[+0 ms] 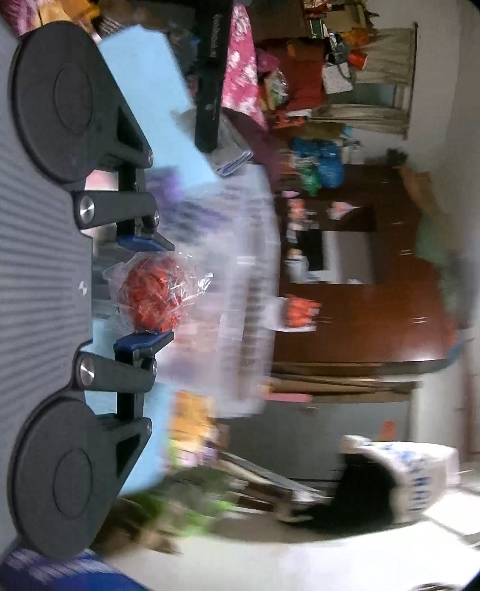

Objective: Organize objects
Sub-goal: 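Carry both bags over the basket and open both grippers, then grasp the purple box with left while right grasps the pink-topped box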

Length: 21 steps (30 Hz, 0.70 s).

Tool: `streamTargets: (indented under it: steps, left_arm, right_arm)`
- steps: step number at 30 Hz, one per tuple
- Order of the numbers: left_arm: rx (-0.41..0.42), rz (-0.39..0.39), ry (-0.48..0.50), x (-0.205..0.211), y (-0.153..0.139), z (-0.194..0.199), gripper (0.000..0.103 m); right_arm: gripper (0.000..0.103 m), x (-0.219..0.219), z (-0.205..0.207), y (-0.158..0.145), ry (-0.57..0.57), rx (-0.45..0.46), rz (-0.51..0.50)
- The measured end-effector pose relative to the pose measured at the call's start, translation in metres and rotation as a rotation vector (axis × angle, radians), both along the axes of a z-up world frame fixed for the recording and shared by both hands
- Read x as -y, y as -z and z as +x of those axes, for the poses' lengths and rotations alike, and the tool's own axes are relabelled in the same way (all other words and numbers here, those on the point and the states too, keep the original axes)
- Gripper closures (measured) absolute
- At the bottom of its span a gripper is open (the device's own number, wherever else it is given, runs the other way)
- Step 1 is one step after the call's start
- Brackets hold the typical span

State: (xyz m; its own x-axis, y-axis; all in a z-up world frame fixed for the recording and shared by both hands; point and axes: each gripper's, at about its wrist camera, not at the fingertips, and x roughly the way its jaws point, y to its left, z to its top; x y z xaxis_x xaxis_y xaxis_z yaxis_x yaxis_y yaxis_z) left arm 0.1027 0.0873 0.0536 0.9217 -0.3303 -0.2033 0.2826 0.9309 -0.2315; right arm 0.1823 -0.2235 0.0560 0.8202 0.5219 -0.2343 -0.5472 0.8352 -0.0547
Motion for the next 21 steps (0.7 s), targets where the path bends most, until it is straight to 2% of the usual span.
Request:
streamTargets:
  steps: [2, 4, 6, 8, 11, 12, 13, 14, 16, 17, 18, 21]
  left_arm:
    - [0.029, 0.000, -0.011, 0.001, -0.033, 0.015, 0.053]
    - [0.046, 0.003, -0.049, 0.005, -0.060, 0.037, 0.053]
    - [0.043, 0.027, -0.080, 0.013, -0.077, 0.064, 0.053]
    - [-0.007, 0.070, -0.108, 0.023, -0.083, 0.093, 0.052]
    - [-0.074, 0.108, -0.131, 0.032, -0.073, 0.125, 0.049]
    - [-0.089, 0.127, -0.135, 0.035, -0.069, 0.131, 0.043]
    - [-0.102, 0.138, -0.136, 0.037, -0.063, 0.136, 0.036]
    - [-0.104, 0.145, -0.136, 0.039, -0.057, 0.137, 0.033]
    - [-0.069, 0.173, -0.136, 0.039, -0.052, 0.128, 0.030]
    - [-0.045, 0.176, -0.142, 0.039, -0.052, 0.121, 0.027]
    - [-0.038, 0.161, -0.138, 0.037, -0.053, 0.117, 0.021]
    - [-0.023, 0.119, -0.112, 0.033, -0.056, 0.094, 0.020]
  right_arm:
    - [0.056, -0.007, 0.009, -0.028, 0.003, 0.072, 0.018]
    - [0.056, -0.015, 0.026, -0.050, -0.002, 0.104, 0.033]
    - [0.056, -0.029, 0.051, -0.065, 0.037, 0.112, -0.004]
    - [0.056, -0.039, 0.075, -0.071, 0.052, 0.104, -0.017]
    - [0.054, -0.048, 0.103, -0.065, 0.061, 0.063, -0.043]
    - [0.048, -0.051, 0.108, -0.062, 0.082, 0.071, -0.050]
    - [0.025, -0.053, 0.108, -0.059, 0.095, 0.080, -0.066]
    - [0.006, -0.052, 0.106, -0.055, 0.114, 0.091, -0.085]
    - [0.003, -0.046, 0.097, -0.052, 0.152, 0.132, -0.080]
    - [0.003, -0.041, 0.091, -0.052, 0.135, 0.119, -0.070]
    - [0.002, -0.037, 0.087, -0.053, 0.110, 0.103, -0.062]
    - [0.000, -0.028, 0.075, -0.057, 0.110, 0.098, -0.061]
